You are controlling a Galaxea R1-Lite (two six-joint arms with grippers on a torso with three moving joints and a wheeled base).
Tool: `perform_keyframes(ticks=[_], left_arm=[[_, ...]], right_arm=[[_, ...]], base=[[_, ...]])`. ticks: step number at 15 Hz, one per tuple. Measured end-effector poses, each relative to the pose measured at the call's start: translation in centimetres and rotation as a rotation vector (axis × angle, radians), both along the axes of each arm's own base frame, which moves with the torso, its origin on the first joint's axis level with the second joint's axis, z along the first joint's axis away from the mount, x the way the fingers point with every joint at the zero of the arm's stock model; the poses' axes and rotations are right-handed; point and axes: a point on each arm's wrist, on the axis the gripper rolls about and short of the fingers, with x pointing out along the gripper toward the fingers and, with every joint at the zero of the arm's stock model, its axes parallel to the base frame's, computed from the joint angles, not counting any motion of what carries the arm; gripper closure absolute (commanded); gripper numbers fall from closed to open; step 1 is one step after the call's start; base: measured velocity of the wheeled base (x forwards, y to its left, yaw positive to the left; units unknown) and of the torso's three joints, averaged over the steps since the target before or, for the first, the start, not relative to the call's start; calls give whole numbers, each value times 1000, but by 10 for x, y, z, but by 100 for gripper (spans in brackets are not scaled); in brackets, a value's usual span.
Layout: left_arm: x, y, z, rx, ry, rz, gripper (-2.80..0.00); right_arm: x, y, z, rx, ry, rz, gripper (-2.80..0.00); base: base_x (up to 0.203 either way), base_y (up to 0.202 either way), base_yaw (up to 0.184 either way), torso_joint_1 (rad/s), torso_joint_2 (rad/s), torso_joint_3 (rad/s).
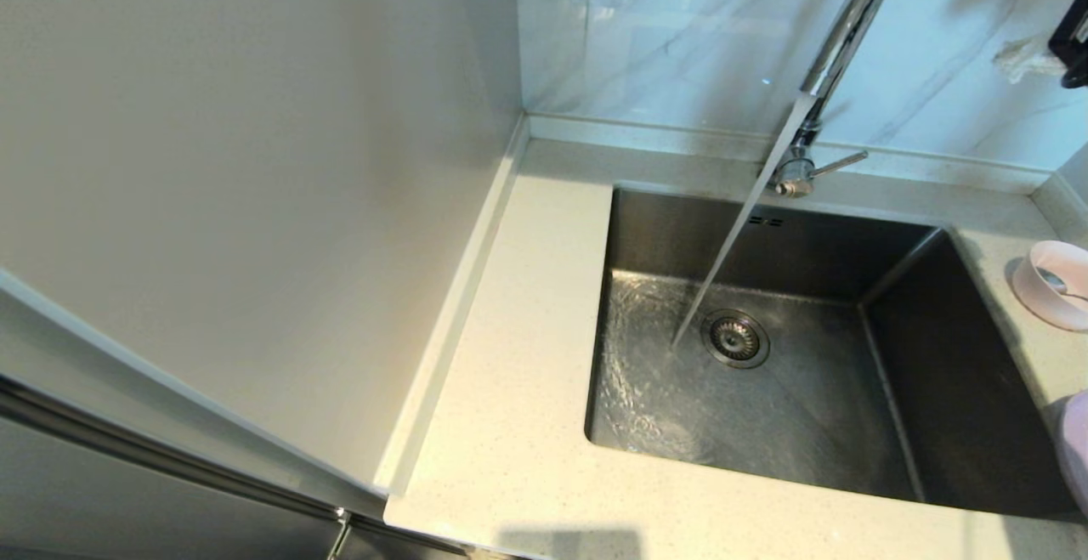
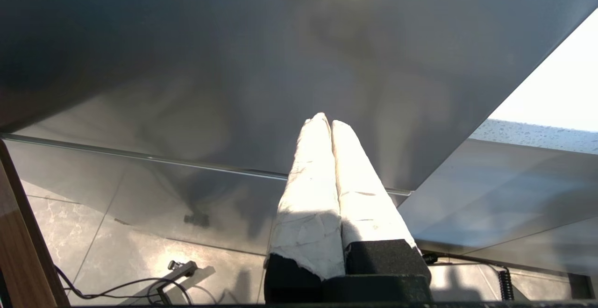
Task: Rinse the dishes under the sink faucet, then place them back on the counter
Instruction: Pick up the plate
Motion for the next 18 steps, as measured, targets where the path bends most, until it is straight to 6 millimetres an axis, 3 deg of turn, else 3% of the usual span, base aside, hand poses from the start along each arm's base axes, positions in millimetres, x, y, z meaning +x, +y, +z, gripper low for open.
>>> perform_keyframes(ticks=[3,11,15,18], left_arm=[[0,0,0,0,0,1,0],[0,0,0,0,0,0,0],[0,0,0,0,0,0,0],[0,0,0,0,0,0,0]], right_arm=[[-46,4,0,-8,20,-34,0],[-177,36,-40,-203,121,-76,0],[-244,61,-73,-200,380,-96,0],[-269,69,-93,-186,623,-141,0]], base=[[0,0,0,0,0,0],[0,0,0,0,0,0],[0,0,0,0,0,0],[0,0,0,0,0,0]])
